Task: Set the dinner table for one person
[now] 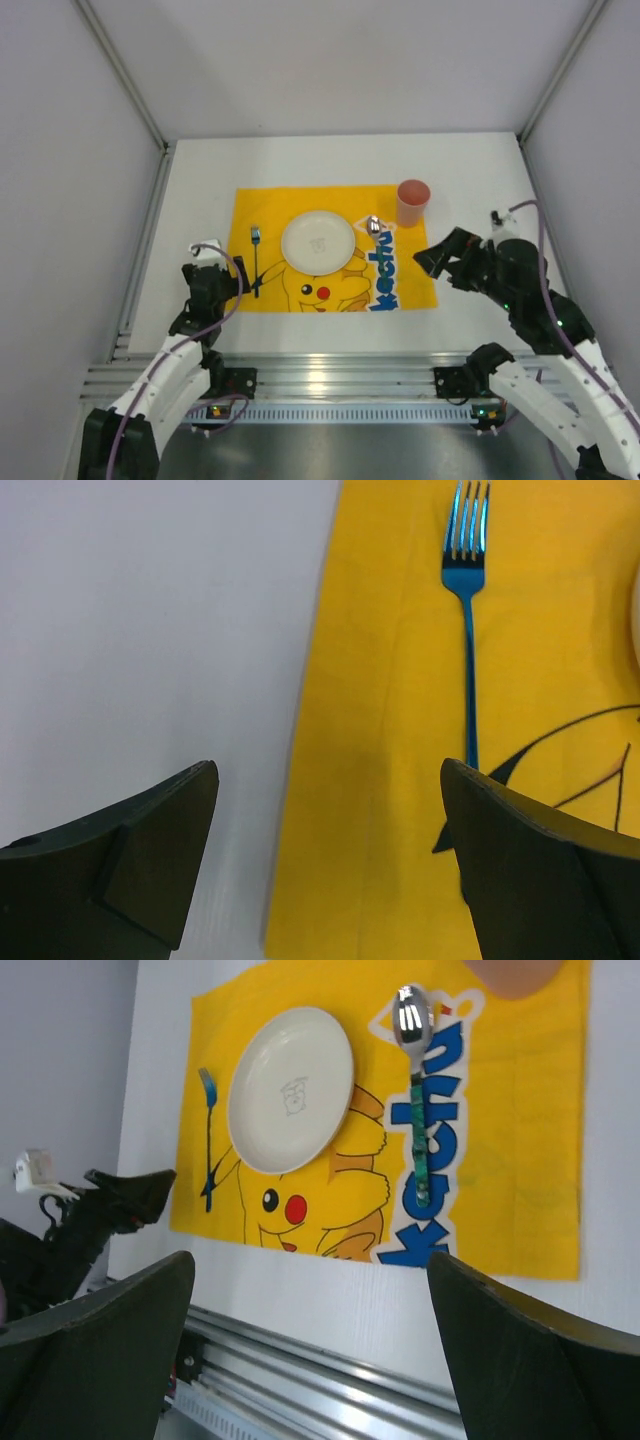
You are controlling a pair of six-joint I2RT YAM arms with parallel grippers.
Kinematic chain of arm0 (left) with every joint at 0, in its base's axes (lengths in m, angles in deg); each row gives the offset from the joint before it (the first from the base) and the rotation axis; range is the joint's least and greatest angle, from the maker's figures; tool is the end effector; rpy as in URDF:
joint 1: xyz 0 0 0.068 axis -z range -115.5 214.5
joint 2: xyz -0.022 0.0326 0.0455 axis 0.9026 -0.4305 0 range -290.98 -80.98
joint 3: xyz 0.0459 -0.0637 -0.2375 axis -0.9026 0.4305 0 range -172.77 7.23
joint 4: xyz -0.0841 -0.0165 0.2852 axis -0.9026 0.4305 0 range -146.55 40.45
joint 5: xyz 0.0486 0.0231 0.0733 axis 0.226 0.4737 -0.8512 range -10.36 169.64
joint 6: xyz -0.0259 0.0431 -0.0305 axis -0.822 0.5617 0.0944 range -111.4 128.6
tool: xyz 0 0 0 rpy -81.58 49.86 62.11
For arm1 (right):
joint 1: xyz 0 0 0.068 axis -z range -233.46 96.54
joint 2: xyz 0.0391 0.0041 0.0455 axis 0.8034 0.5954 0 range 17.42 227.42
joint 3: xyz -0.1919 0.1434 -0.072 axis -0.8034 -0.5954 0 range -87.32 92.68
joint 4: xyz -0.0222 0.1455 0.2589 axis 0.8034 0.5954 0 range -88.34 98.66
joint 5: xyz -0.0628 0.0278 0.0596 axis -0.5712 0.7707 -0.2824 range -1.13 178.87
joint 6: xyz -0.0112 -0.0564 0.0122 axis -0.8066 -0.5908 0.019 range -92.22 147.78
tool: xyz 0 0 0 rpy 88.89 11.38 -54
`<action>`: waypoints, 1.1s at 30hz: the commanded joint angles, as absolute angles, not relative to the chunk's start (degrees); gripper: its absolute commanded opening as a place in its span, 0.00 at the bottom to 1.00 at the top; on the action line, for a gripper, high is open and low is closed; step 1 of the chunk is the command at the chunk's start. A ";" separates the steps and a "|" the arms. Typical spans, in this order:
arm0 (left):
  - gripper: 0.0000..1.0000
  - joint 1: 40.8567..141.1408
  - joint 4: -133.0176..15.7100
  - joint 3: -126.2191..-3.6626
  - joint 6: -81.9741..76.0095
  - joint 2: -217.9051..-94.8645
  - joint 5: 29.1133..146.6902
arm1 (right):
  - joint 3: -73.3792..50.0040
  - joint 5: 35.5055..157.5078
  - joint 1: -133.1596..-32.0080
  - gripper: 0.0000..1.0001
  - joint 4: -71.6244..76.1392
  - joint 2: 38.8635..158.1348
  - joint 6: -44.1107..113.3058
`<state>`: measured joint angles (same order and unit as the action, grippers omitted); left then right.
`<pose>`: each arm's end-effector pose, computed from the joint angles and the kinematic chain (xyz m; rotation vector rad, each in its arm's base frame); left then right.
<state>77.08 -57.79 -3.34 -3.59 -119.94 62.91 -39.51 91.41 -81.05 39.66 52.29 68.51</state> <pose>0.2106 -0.0344 0.1303 -0.1741 2.0157 0.0253 0.1686 0.0901 0.3235 0.2107 2.0905 0.7893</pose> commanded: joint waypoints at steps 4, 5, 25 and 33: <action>0.97 74.43 -80.28 -3.40 1.91 -125.18 61.18 | -26.63 62.65 -81.06 1.00 72.36 39.66 92.53; 0.98 74.34 -81.50 -3.49 3.22 -125.88 60.92 | -24.59 60.24 -81.05 1.00 79.72 38.00 97.34; 0.98 71.54 -83.18 -4.02 5.08 -127.82 68.72 | -37.39 94.00 -75.43 1.00 36.65 57.24 61.70; 0.98 65.29 -94.15 -4.20 5.52 -139.74 72.88 | -41.70 106.34 -75.78 1.00 34.54 43.44 62.59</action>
<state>66.67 -84.49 -3.49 4.37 -133.93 71.28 -42.66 98.36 -75.37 40.18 46.52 63.70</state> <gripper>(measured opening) 0.985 0.996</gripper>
